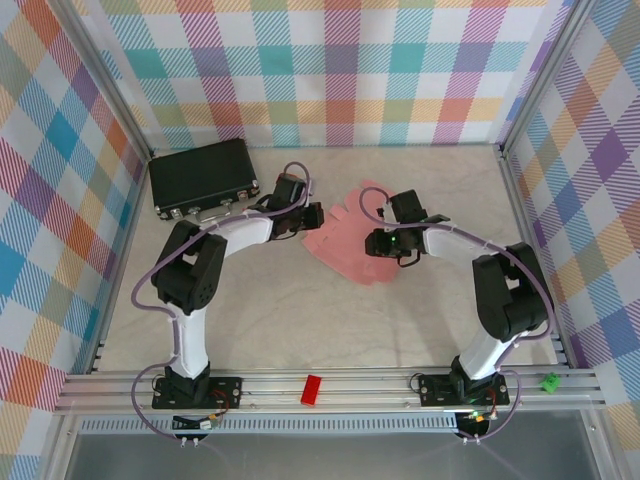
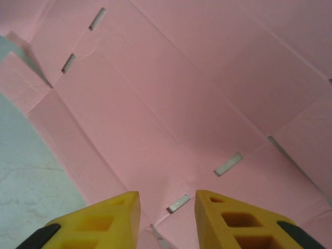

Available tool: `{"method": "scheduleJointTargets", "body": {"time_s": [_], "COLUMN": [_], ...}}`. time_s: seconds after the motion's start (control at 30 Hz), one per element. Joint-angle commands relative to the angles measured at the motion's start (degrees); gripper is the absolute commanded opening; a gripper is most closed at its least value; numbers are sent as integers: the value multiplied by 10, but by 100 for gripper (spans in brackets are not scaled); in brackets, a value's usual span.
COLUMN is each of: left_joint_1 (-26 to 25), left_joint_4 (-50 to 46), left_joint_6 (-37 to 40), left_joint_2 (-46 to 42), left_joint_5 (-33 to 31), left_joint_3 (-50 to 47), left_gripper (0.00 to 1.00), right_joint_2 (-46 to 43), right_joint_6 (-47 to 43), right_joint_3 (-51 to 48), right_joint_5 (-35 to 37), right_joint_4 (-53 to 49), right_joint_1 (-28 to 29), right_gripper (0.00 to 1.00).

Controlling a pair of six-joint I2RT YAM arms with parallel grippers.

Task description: Fold the paper box

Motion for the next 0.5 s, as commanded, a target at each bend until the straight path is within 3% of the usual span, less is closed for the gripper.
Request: {"method": "scheduleJointTargets", "body": {"time_s": [0.0, 0.47], "left_joint_1": [-2, -7], "left_joint_4": [-33, -55], "left_joint_6": [-4, -26], "left_joint_2": [17, -34], "left_joint_5": [3, -10], "left_joint_3": [14, -121], "left_gripper": [0, 0], "right_joint_2": [16, 61], "right_joint_6": [14, 9], "right_joint_3": [-4, 14], "right_joint_5": [21, 37], "right_joint_4": [-12, -23], "right_joint_1": [0, 12], "right_gripper": [33, 30]}}
